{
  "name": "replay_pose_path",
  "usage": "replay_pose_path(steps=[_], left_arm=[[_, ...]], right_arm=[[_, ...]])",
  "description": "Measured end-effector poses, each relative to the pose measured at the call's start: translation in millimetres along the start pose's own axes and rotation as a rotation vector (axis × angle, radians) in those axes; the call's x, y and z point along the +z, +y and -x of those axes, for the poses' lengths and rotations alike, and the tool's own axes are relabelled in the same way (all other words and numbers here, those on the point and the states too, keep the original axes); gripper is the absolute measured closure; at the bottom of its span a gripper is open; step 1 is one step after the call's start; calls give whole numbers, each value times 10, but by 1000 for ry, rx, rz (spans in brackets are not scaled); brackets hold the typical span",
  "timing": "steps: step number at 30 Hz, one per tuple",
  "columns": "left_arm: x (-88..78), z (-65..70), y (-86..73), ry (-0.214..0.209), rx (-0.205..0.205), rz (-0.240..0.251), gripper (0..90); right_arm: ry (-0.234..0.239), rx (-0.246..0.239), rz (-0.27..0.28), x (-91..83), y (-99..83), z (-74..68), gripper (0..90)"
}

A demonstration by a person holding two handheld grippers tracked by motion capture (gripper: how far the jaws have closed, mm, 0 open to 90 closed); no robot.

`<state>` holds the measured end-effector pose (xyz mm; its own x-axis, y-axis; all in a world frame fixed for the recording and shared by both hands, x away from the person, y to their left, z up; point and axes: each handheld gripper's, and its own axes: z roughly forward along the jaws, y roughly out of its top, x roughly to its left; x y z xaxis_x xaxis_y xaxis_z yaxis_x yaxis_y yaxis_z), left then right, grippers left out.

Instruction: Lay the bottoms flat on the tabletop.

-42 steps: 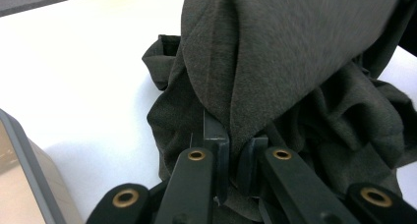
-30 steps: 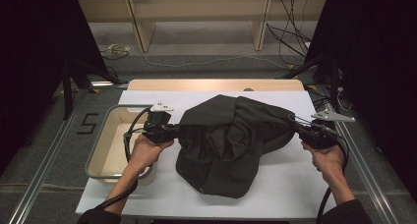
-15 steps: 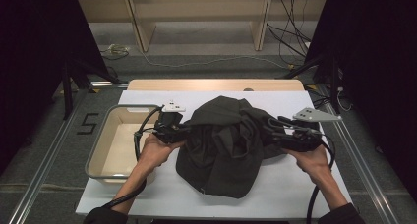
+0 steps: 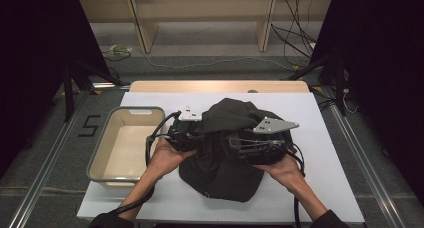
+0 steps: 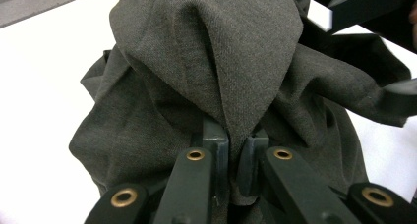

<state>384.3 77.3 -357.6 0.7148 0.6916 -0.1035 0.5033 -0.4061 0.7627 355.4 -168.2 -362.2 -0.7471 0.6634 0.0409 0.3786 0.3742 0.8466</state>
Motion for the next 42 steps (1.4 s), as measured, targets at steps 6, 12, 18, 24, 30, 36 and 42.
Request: replay_pose_path(steps=[6,12,18,24,30,36,42], left_arm=[[29,23,-18,-5,6,-7,847],[47,22,-34,-19,21,-7,804],[-43,-69,-41,-25,16,13,553],[-129,-138,-47,30,21,-8,344],[-165,-175,-52,60,4,-14,295],[-138,-176,-72,85,-9,-32,249],[-1,-163,-112,101,-33,-105,184]], right_arm=[[-23,-20,-47,153,-50,17,532],[-23,-6,-59,211,-64,165,869],[-145,91,18,-72,-80,568,877],[-271,181,51,-352,-203,948,877],[-374,236,58,-512,-312,1191,876],[-445,274,40,-613,-439,1374,875],[-443,281,33,-604,-480,1408,874]])
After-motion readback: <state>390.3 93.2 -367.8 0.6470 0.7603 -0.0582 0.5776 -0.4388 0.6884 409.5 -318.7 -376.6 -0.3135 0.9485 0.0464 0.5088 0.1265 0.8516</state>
